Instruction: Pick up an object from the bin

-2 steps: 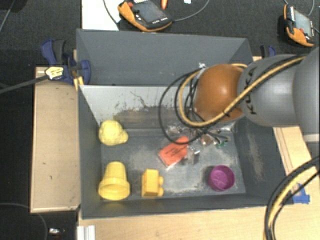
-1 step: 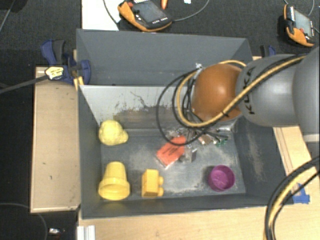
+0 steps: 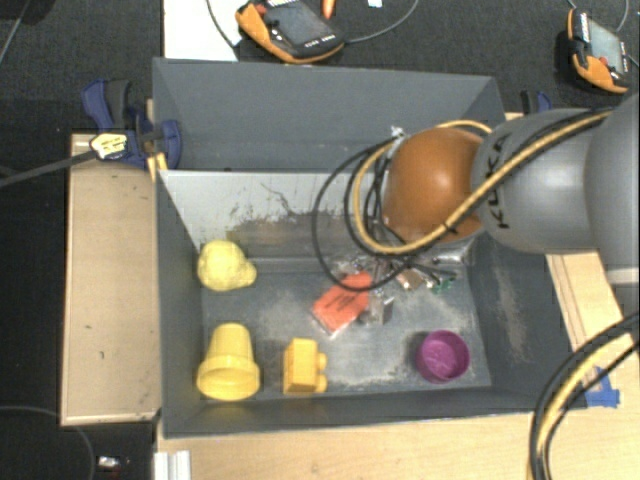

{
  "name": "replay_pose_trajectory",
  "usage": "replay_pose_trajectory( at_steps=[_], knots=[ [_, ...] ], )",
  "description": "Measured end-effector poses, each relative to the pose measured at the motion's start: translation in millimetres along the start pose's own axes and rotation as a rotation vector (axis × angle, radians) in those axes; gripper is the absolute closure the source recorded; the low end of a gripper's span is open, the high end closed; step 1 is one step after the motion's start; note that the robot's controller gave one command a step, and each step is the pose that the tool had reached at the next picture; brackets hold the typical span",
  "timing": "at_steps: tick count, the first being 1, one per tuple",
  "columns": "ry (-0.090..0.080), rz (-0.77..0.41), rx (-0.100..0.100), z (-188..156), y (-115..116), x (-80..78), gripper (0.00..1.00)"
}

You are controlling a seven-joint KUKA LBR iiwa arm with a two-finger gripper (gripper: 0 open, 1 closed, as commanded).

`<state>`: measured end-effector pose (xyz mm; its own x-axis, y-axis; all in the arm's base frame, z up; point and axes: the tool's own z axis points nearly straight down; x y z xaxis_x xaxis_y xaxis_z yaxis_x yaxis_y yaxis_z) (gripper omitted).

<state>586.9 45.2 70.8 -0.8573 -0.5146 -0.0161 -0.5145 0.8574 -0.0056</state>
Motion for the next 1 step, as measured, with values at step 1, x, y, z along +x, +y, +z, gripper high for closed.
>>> replay_pose_trajectory(
  at_steps=[1],
  knots=[
    [0.009, 0.003, -0.005, -14.2, 1.4, 2.4, 1.0]
  ],
)
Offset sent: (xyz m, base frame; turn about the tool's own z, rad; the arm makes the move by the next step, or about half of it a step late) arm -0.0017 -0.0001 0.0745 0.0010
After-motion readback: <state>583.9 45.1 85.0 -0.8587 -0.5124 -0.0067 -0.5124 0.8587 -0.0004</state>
